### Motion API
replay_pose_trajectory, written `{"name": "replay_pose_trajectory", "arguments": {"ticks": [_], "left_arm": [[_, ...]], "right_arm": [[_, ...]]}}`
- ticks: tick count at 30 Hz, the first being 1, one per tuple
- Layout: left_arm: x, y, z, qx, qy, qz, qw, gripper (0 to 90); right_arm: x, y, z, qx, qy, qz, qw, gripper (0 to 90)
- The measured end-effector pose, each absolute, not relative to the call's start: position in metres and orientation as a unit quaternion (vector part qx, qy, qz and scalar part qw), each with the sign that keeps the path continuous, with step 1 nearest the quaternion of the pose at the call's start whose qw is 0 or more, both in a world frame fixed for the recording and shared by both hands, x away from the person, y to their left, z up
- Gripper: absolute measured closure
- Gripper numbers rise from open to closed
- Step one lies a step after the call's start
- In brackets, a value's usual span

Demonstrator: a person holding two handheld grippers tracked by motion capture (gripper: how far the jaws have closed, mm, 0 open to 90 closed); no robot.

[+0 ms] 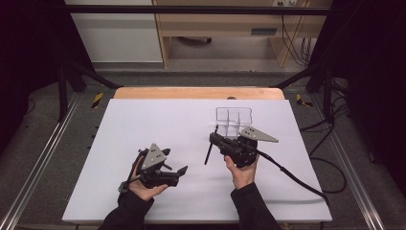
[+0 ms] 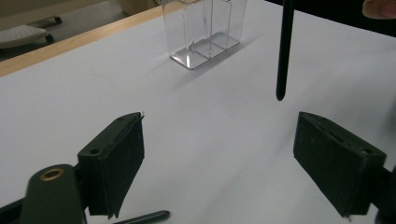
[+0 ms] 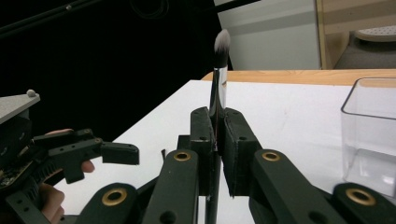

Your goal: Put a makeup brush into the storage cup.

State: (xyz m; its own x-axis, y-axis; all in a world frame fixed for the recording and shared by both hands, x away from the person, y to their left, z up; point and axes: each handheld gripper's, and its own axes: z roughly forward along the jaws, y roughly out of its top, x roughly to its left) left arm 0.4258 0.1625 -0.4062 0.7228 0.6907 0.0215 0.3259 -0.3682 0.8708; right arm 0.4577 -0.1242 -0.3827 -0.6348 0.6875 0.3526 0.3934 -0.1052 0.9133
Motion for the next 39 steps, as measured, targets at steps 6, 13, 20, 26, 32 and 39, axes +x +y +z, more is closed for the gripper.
{"name": "replay_pose_trajectory", "arguments": {"ticks": [6, 13, 20, 26, 32, 39], "left_arm": [[0.428, 0.178, -0.405, 0.800, 0.330, 0.197, 0.461, 13.1], [0.431, 0.192, -0.404, 0.796, 0.340, 0.204, 0.457, 10.7], [0.434, 0.204, -0.407, 0.793, 0.353, 0.205, 0.453, 9.9], [0.437, 0.213, -0.409, 0.790, 0.364, 0.206, 0.448, 9.8], [0.440, 0.220, -0.410, 0.787, 0.372, 0.207, 0.446, 10.0], [0.442, 0.226, -0.411, 0.784, 0.379, 0.206, 0.445, 9.9]], "right_arm": [[0.458, -0.129, -0.378, 0.405, 0.662, 0.617, 0.132, 84.2], [0.459, -0.136, -0.372, 0.405, 0.662, 0.613, 0.148, 84.1], [0.463, -0.144, -0.366, 0.408, 0.662, 0.607, 0.165, 84.1], [0.471, -0.150, -0.362, 0.411, 0.660, 0.604, 0.176, 84.1], [0.479, -0.155, -0.359, 0.418, 0.657, 0.599, 0.188, 84.1], [0.490, -0.160, -0.357, 0.430, 0.650, 0.593, 0.201, 84.1]]}}
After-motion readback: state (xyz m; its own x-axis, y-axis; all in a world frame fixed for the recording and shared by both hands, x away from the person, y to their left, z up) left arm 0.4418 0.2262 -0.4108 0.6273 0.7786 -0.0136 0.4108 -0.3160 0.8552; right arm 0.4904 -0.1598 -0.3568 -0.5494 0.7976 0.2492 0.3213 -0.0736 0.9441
